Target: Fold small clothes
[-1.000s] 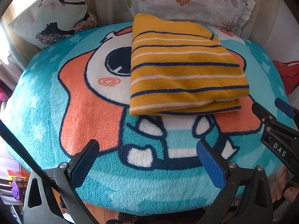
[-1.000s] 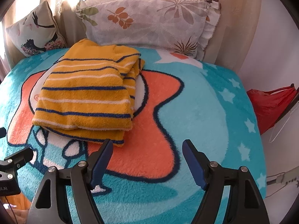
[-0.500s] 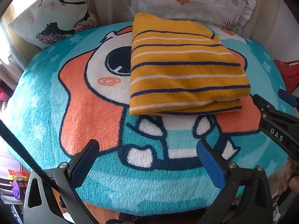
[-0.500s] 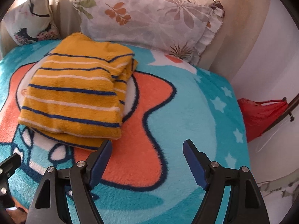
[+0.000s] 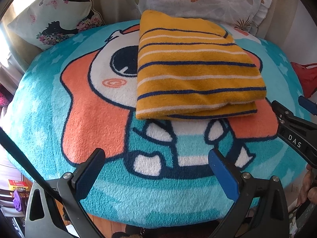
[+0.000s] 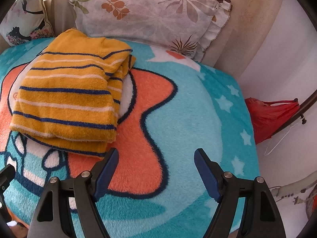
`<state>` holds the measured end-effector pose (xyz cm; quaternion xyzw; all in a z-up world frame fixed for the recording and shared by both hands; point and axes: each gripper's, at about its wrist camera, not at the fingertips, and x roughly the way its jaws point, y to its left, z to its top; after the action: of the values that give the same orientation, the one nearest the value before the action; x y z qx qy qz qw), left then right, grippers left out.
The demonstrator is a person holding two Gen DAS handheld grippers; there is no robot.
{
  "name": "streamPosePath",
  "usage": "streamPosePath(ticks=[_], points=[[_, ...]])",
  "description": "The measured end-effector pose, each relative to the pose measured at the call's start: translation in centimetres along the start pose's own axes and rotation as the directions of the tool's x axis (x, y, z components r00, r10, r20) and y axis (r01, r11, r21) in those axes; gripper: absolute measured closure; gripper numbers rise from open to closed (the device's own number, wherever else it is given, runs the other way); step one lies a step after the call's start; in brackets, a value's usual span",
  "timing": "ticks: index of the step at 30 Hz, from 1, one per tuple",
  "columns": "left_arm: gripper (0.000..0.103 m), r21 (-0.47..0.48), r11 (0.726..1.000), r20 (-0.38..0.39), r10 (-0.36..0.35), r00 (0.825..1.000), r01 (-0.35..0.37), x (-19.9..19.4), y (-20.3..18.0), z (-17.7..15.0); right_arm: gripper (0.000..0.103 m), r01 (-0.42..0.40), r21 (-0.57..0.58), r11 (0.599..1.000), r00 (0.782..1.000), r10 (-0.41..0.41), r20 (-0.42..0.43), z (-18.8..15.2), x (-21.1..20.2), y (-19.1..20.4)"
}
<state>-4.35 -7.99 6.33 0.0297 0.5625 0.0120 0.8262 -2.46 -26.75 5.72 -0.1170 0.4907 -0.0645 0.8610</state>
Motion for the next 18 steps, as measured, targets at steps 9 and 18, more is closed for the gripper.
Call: streamPosePath(ticks=[9, 18], points=[[0.000, -0.023, 1.000, -0.023, 0.000, 1.000, 0.000, 0.2, 0.8, -0.4, 0.019, -0.002, -0.005, 1.000, 1.000, 0.002, 0.000, -0.1, -0.3, 0.2], [0.000, -0.037, 0.999, -0.039, -0.016, 0.999, 0.015, 0.2, 1.1, -1.0, 0.018, -0.001, -0.018, 1.000, 1.000, 0.001, 0.002, -0.4, -0.8, 0.9]])
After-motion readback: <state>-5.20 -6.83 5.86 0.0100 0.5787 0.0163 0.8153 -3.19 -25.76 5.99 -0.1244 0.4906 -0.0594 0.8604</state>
